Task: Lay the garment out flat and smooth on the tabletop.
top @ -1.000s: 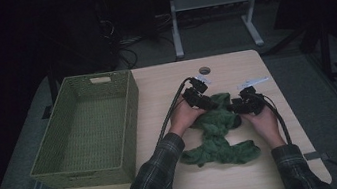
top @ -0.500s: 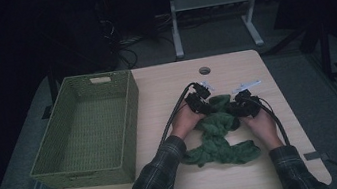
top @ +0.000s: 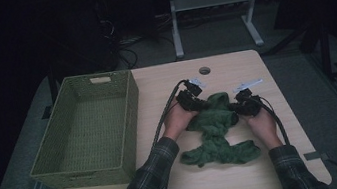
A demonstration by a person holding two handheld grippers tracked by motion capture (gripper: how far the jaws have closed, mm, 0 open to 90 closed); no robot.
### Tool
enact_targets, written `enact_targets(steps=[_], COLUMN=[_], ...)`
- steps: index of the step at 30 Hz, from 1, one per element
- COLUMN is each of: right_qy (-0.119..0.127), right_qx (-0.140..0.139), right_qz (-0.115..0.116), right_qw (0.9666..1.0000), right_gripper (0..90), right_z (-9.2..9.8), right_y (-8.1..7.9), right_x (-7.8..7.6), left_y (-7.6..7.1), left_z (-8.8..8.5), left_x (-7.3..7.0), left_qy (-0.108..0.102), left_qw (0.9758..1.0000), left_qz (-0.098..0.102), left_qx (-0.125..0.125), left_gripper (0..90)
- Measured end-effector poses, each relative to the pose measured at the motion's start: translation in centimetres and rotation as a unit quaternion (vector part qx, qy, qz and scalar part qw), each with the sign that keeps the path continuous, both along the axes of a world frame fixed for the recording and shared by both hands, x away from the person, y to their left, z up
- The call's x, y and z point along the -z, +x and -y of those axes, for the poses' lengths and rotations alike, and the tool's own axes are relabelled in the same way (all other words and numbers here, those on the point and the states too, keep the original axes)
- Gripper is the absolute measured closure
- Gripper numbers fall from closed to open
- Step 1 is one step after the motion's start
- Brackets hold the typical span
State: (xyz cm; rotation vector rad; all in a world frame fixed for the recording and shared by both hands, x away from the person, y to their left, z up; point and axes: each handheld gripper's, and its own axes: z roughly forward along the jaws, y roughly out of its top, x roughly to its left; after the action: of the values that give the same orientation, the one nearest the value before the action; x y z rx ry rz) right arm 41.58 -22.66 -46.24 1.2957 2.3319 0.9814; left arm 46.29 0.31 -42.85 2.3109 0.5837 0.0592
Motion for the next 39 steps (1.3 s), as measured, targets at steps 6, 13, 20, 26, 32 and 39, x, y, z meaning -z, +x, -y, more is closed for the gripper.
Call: enact_targets(steps=[6, 13, 20, 26, 32, 39], right_qy=[0.011, 0.014, 0.002, -0.002, 0.014, 0.024], right_qx=[0.012, 0.007, -0.008, -0.017, -0.011, -0.010], right_qz=[0.026, 0.041, 0.020, 0.005, 0.018, 0.027], right_qw=[0.9995, 0.9990, 0.9998, 0.9998, 0.9997, 0.9993], right_gripper=[89.3, 89.4, 89.5, 89.0, 74.2, 69.6], right_z=[0.2, -0.5, -1.5, -1.9, -1.1, 0.5], right_y=[-0.2, 0.5, 1.1, 1.1, 0.9, -0.5], right_x=[-1.2, -2.4, -1.0, 0.2, -0.5, -2.4], left_y=[0.0, -0.2, -0.1, 0.0, -0.2, -2.2], left_z=[-2.5, -6.0, -7.4, -7.5, -8.1, -8.7], left_x=[-0.8, 0.0, 2.4, 3.3, 2.1, -0.2], left_qy=[-0.005, -0.021, -0.009, 0.008, -0.007, -0.035], left_qw=[0.9993, 0.9959, 0.9934, 0.9932, 0.9903, 0.9897], left_qz=[0.015, 0.021, 0.006, 0.012, 0.022, 0.030], left_qx=[-0.032, -0.086, -0.114, -0.115, -0.137, -0.135], left_gripper=[83.1, 84.1, 84.5, 79.6, 59.9, 52.0])
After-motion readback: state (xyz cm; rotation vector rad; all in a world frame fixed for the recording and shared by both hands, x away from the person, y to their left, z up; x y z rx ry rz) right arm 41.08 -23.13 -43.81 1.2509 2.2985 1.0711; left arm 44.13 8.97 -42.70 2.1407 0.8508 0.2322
